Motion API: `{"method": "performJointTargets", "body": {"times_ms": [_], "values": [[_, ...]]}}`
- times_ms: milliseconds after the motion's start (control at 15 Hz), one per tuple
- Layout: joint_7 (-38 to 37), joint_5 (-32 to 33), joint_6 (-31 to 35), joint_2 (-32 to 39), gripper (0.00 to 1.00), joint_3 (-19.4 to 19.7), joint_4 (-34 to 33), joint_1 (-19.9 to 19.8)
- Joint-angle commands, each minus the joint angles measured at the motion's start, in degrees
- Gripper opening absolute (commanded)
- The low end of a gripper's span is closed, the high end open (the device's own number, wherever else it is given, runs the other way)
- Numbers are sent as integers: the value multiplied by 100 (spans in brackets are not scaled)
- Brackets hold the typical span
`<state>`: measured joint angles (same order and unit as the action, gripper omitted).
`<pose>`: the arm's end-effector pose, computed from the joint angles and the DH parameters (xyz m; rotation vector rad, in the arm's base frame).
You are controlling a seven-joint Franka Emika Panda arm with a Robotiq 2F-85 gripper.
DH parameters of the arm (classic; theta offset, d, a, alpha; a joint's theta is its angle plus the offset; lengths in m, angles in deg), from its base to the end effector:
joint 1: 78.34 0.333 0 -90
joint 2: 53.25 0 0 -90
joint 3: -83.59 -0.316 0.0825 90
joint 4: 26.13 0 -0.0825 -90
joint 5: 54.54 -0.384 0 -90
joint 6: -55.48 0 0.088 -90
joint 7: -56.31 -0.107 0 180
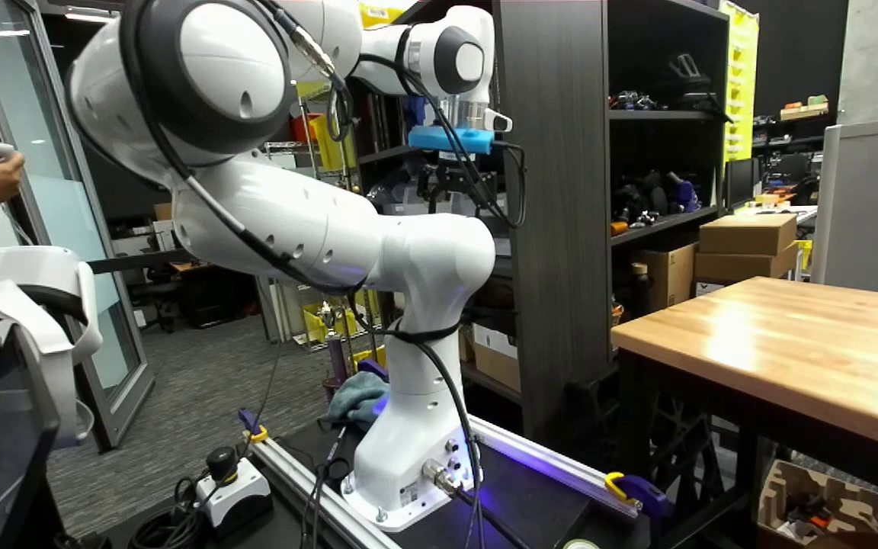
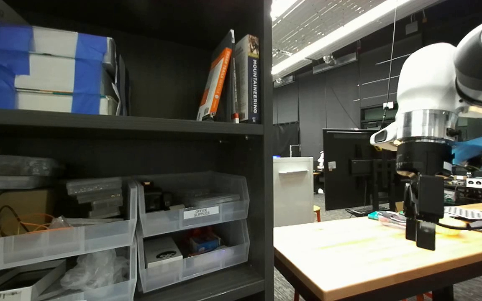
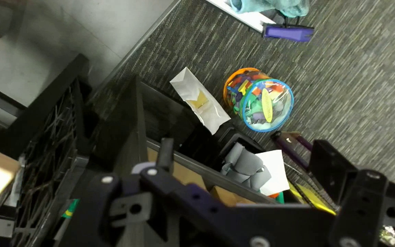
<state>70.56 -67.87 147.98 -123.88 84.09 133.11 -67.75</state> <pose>0.1987 0.0592 0.5096 -2.8348 -0.6162 -0.1102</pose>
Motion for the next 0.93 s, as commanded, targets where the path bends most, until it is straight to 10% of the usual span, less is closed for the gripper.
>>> {"method": "performJointTargets", "body": {"times_ms": [0, 867], "values": [[-175, -455, 373, 296, 100, -661, -6, 435], [-1034, -1452, 2185, 689, 100, -1456, -72, 1028]]}}
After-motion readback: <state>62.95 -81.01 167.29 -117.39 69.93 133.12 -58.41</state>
